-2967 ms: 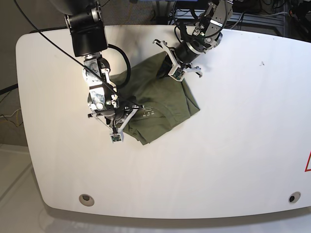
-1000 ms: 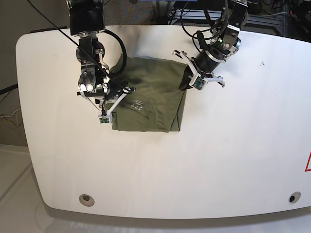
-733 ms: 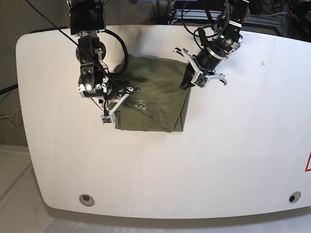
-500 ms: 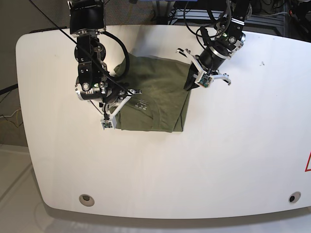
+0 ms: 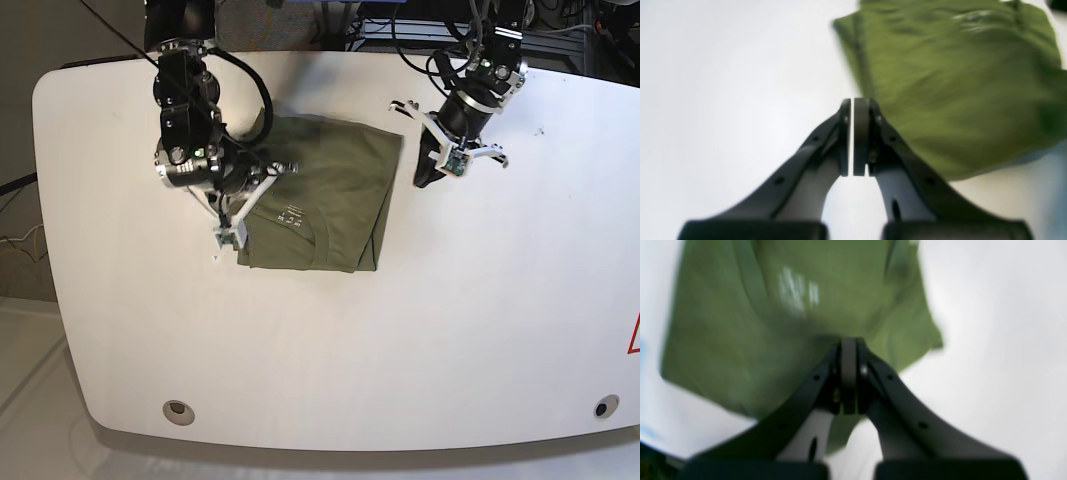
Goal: Fold the T-shirt properly
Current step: 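Open the left gripper and raise it away from the shirt, then press the bundle's collar edge down with the right gripper to flatten it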
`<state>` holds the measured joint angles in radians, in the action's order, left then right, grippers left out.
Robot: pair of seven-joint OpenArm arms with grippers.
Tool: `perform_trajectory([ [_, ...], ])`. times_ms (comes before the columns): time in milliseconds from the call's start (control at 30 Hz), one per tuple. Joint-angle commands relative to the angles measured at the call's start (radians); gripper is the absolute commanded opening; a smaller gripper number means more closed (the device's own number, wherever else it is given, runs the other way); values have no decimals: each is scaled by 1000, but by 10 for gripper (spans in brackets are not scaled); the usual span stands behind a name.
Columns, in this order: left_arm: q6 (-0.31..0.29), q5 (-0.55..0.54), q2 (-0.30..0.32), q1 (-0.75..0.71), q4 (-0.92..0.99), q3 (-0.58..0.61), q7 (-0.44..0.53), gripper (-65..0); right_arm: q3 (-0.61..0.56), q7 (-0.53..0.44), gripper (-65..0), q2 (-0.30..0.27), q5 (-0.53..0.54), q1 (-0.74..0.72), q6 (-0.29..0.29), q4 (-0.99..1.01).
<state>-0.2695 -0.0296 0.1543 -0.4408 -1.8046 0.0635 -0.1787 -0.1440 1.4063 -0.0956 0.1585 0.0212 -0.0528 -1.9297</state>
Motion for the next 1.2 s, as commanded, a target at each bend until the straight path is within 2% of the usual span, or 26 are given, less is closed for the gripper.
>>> perform_trajectory([
  [0,0,-6,-5,-36,-27,-64,26,-650,-26,-10,-650,3,25,1,0,-20],
  [233,0,-8,-11,-83,-27,-207,26,-650,-78,-14,-650,10,28,21,-6,-18],
  [433,-1,-8,-49,-91,-27,-334,26,-650,-107,-46,-650,10,23,13,-9,13],
  [633,-1,-8,-57,-92,-27,-426,26,-650,-130,-60,-650,36,22,-54,-9,155],
  [800,-4,-8,-65,-92,-27,-482,26,-650,-139,-141,-650,40,23,-83,-6,255],
  [1000,-78,-8,-65,-92,-21,-523,26,-650,-193,-201,-650,43,23,-135,-5,398],
  [1167,-107,-6,-84,-89,-19,-552,26,-650,-200,-244,-650,60,22,-172,-3,482],
])
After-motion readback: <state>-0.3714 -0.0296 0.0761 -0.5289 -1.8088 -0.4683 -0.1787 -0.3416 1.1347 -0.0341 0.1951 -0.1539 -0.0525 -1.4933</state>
